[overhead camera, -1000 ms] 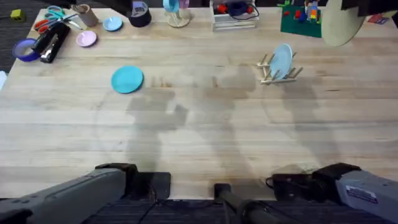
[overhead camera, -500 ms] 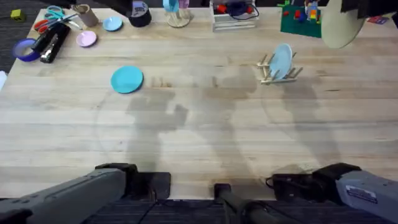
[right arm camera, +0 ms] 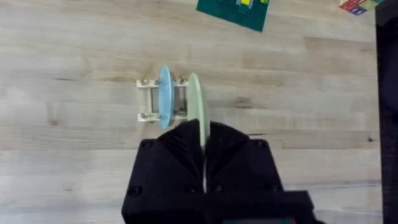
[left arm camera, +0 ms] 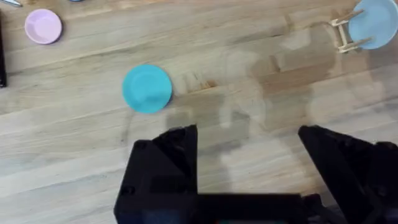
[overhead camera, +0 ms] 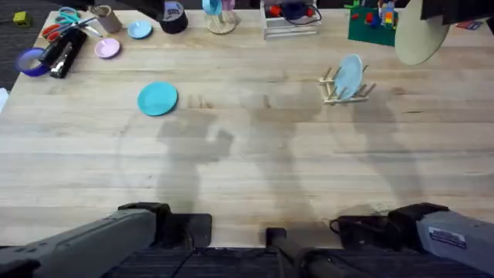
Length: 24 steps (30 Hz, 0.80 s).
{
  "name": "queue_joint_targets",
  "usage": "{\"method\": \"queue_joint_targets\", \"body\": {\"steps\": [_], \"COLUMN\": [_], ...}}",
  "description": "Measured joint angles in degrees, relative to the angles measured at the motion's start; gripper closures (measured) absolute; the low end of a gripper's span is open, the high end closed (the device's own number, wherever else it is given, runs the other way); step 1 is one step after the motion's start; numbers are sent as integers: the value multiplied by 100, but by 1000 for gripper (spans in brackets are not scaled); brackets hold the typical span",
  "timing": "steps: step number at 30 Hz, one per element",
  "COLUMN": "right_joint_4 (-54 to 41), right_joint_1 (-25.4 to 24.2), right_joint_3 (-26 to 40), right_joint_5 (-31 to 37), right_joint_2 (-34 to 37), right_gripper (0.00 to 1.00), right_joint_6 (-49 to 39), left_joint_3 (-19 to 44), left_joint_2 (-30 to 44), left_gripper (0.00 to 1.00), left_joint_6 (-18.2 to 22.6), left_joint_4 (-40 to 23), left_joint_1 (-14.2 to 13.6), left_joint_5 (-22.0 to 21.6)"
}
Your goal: Pick up the plates from the table one by one and place each into a slot on the dish rack.
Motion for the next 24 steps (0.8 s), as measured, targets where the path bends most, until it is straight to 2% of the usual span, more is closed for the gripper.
{"method": "queue_joint_targets", "body": {"steps": [24], "right_joint_4": [-26], "right_joint_1": [-46], "right_joint_3": [0], "right_joint_5": [-103], "right_joint_2": [658], "right_gripper": [972], "right_joint_6": [-132], "left_joint_3": [0], "left_joint_2": [0], "left_gripper": [8], "left_joint_6": [0], "left_joint_4": [0], "left_joint_1": [0], "left_joint_5": [0]}}
